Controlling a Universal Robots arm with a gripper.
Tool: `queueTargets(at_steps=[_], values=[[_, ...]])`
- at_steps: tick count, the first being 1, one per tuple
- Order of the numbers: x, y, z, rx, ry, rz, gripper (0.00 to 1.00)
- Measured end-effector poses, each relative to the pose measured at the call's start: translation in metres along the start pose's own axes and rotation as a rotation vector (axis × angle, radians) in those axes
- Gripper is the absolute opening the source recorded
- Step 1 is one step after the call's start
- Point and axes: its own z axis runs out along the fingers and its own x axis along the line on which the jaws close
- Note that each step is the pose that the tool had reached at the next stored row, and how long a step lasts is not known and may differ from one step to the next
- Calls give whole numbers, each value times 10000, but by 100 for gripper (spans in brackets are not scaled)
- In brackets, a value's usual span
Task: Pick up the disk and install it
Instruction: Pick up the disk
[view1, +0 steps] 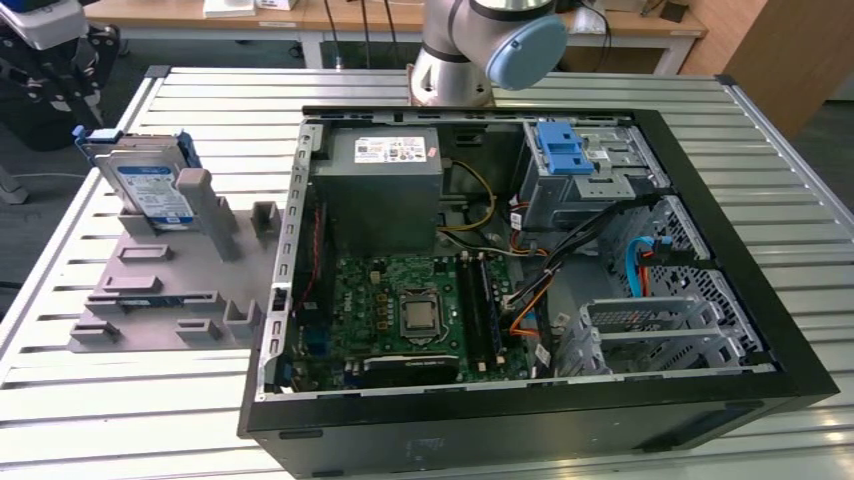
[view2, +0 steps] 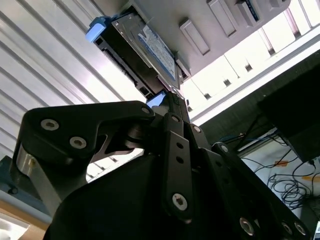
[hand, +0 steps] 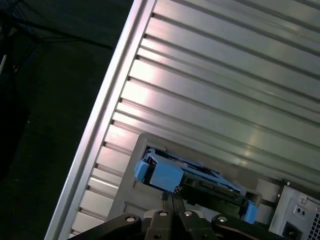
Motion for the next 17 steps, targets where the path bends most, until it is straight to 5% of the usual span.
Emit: queueTargets(at_steps=[17], values=[[0, 0, 2, -54, 71, -2469, 11]])
